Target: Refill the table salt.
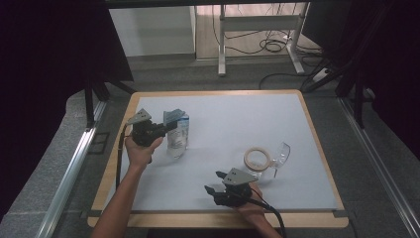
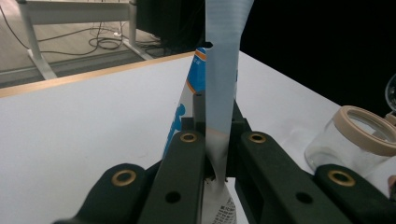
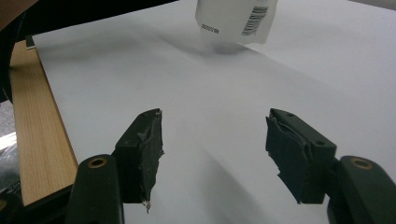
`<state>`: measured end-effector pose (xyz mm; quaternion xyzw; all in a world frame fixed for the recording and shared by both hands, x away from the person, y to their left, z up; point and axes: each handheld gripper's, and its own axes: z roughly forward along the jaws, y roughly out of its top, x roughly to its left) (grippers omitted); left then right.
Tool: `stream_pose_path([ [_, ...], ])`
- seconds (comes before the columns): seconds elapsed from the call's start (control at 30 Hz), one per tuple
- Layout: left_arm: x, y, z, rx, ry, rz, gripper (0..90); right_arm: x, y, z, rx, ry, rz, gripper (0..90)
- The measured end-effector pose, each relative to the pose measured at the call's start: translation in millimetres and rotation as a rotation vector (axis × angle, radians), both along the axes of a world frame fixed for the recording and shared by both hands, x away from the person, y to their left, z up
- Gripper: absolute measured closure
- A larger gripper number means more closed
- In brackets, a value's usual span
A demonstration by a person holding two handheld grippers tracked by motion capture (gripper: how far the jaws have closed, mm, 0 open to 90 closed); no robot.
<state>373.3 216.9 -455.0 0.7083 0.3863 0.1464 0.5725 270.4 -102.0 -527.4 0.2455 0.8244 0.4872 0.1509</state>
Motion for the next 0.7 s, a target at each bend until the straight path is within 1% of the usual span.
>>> stream_pose_path([
  [0.07,-3.0,-0.7,0.3,-0.002,-0.002,-0.003,89.9,0.2,2.0,-0.8,0.005,0.005,-0.002,36.6],
  [0.13,-6.0,-2.0,0.7,-0.004,-0.004,-0.008,90.0,0.0,5.5,-2.1,0.000,0.011,0.003,36.0],
  [0.17,-7.6,-3.0,1.0,-0.006,-0.004,-0.010,90.0,-0.1,7.5,-2.8,-0.008,0.006,0.007,35.6],
  [0.2,-8.9,-3.9,1.3,-0.006,-0.004,-0.014,90.0,-0.5,9.6,-3.2,-0.015,0.008,0.009,35.4],
  [0.37,-14.8,-9.2,3.1,-0.015,-0.004,-0.043,90.0,0.0,16.8,-3.2,-0.012,0.011,0.011,35.0],
  [0.53,-19.1,-15.0,4.1,-0.025,-0.006,-0.068,89.9,3.9,21.0,-2.6,0.002,0.018,-0.015,34.3],
  [0.7,-21.0,-21.6,5.2,-0.023,-0.001,-0.084,89.9,8.2,22.0,-1.4,0.005,0.017,-0.040,33.6],
])
